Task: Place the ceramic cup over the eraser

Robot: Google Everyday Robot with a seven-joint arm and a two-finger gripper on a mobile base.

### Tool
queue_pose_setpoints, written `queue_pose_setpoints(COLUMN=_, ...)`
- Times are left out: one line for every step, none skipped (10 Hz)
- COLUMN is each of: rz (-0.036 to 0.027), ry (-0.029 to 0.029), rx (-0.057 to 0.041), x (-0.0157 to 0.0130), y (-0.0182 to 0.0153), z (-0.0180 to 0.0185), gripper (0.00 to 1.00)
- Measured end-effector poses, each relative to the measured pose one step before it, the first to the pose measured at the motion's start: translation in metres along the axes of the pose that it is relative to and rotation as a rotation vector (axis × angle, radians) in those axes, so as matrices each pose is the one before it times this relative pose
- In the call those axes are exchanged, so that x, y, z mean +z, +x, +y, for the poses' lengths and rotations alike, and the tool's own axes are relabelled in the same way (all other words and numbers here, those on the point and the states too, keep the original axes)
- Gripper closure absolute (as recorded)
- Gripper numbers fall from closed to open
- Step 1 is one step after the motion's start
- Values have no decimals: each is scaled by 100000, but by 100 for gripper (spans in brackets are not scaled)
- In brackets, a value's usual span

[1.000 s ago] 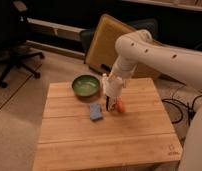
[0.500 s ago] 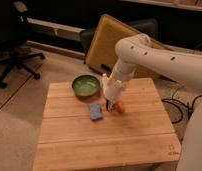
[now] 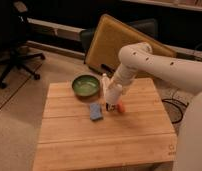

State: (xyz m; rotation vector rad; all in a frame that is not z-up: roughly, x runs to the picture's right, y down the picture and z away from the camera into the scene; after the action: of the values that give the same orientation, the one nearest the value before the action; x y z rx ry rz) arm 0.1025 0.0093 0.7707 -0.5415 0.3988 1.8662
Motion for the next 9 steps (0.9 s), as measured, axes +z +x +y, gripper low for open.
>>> queue_pose_setpoints(rz=1178, ry=-202, rx=-1171, x=891, y=-20, z=-327, gripper=98)
queue_pose_setpoints(rz=1517, ry=15, rx=-1257, x=1080, y=-3, z=-484, gripper=88)
queue_pose_setpoints(rz=938, ry=474, rx=-494, x=594, y=4, z=-387, gripper=80)
queue_pose_setpoints(rz=1252, ry=1104, rx=-608, x=728, y=-34, z=-527, gripper=69)
queue_pose_setpoints(rz=1007, ry=1311, rx=-730, x=495, y=-110, z=-339, gripper=58)
queue_pose_setpoints(rz=762, ry=1085, rx=-693, x=321, y=-103, z=-124, gripper=50)
queue_pose_setpoints(rz=744, ry=951, rx=-730, x=320, y=-159, z=43, gripper=40)
queue_pose_setpoints(rz=1040, ry=1168, rx=-535, x=455, y=-205, z=-32, gripper=28)
queue_pose_setpoints(rz=439, ry=383, rx=-390, x=212, y=-168, z=60, gripper=23)
